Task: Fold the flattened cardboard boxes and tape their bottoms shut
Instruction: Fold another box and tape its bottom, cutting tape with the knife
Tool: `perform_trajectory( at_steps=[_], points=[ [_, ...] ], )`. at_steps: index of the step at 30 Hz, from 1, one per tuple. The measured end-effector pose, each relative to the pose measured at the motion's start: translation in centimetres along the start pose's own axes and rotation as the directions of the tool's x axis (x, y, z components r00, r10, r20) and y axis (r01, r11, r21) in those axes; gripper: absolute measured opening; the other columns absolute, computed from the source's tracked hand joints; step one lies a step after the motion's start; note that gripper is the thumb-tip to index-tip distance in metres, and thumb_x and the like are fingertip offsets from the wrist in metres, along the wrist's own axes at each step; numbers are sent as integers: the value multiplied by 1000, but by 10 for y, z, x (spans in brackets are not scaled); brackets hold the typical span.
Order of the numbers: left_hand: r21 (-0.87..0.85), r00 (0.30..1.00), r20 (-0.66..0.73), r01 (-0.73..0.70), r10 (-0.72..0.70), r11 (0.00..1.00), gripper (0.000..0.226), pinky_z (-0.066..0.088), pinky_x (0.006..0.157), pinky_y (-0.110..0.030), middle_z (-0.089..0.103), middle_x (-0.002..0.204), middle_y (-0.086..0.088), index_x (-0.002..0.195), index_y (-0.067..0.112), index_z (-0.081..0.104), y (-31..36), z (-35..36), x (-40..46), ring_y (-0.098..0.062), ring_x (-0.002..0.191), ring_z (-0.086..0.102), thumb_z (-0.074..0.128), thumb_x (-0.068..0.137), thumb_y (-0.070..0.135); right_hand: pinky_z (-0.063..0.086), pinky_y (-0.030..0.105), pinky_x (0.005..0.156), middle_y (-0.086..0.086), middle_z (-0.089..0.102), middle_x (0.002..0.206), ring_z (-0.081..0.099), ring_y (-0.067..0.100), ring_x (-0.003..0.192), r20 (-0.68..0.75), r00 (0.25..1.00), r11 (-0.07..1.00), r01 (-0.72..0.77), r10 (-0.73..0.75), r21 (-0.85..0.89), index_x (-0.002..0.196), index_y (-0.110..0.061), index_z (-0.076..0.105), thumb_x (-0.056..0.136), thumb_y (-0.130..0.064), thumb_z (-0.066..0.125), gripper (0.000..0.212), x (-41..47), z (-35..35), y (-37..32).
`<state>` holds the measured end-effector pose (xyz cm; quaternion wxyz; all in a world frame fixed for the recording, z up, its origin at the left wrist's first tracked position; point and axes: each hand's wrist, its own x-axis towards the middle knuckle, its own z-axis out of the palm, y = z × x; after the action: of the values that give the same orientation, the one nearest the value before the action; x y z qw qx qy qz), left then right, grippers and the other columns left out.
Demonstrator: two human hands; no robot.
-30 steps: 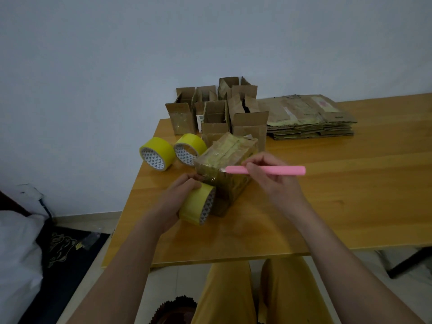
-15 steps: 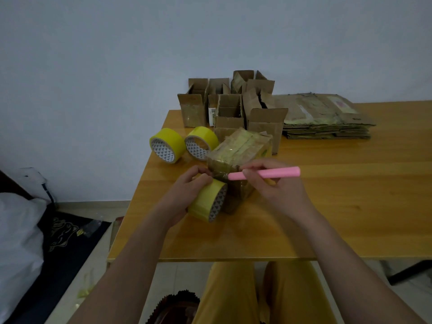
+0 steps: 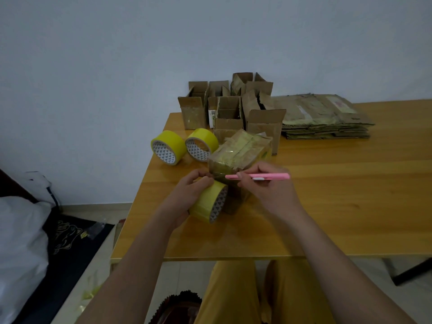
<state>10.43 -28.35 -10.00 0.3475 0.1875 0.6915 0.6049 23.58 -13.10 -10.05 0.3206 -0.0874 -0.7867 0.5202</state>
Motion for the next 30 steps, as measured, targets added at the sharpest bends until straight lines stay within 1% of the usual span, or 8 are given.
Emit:
perform_trajectory(
  at_steps=[3, 7, 10, 12, 16, 22, 27, 30],
  points=[
    [-3, 1000, -9, 3, -3, 1000, 7, 52, 65, -36, 63, 104, -13, 97, 19, 64, -1, -1, 1, -27, 85, 63, 58, 94, 20, 43, 18, 49, -11, 67, 63, 65, -5, 62, 77, 995, 996, -50, 56, -73, 71, 1, 63, 85, -4, 72, 17, -5, -4, 6],
    [-18, 1000, -1, 0, 0, 1000, 7, 52, 61, -33, 63, 101, -11, 98, 18, 63, -1, -3, 2, -25, 81, 63, 57, 95, 19, 44, 30, 49, 2, 66, 69, 59, 7, 59, -6, 986, 979, -168, 169, -114, 76, -11, 65, 85, -17, 73, 14, -18, -27, 12],
    [-15, 1000, 6, 15, -14, 1000, 9, 52, 60, -33, 63, 100, -11, 100, 17, 63, -1, -2, 4, -25, 82, 63, 57, 94, 20, 52, 26, 62, -9, 67, 79, 64, 8, 77, 24, 999, 952, 44, -39, -302, 85, -20, 67, 86, -25, 71, 7, -23, -46, 21],
    [-11, 1000, 1, 29, -29, 1000, 11, 53, 61, -33, 64, 100, -11, 101, 17, 63, 0, 0, 5, -26, 82, 64, 58, 94, 22, 51, 30, 67, -6, 65, 90, 61, 13, 85, 142, 977, 805, 214, -162, -553, 93, -19, 68, 87, -21, 69, 6, -28, -53, 36],
    [-37, 999, 2, 36, -36, 999, 10, 52, 61, -33, 64, 96, -11, 100, 15, 63, 2, 3, 5, -25, 79, 64, 59, 93, 21, 44, 31, 68, 5, 58, 102, 54, 25, 96, 214, 975, 531, 150, 61, -834, 120, -18, 67, 85, -3, 65, 38, -32, -53, 61],
    [-34, 998, 13, 63, -62, 997, 21, 54, 66, -37, 66, 98, -13, 109, 10, 62, 3, 4, 5, -28, 84, 65, 61, 92, 22, 36, 14, 82, 7, 52, 115, 48, 18, 108, -134, 954, 731, 110, -267, -674, 121, -14, 60, 87, -15, 63, 34, -3, -16, 18],
    [-8, 998, 26, 57, -56, 998, 21, 54, 72, -42, 66, 104, -17, 109, 9, 62, 3, 1, 6, -31, 87, 66, 61, 92, 22, 34, 35, 108, 1, 57, 126, 48, 18, 121, 65, 956, 680, 249, -285, -690, 122, -17, 60, 85, -52, 65, 52, 31, 23, 17],
    [22, 997, 51, 54, -55, 998, 21, 52, 68, -39, 65, 100, -15, 110, 7, 60, 5, -2, 8, -29, 85, 64, 59, 94, 21, 27, 33, 105, -2, 62, 119, 55, 19, 113, 54, 956, 646, 236, -288, -726, 115, -20, 65, 82, -59, 63, 51, 36, 29, 30]
  ],
)
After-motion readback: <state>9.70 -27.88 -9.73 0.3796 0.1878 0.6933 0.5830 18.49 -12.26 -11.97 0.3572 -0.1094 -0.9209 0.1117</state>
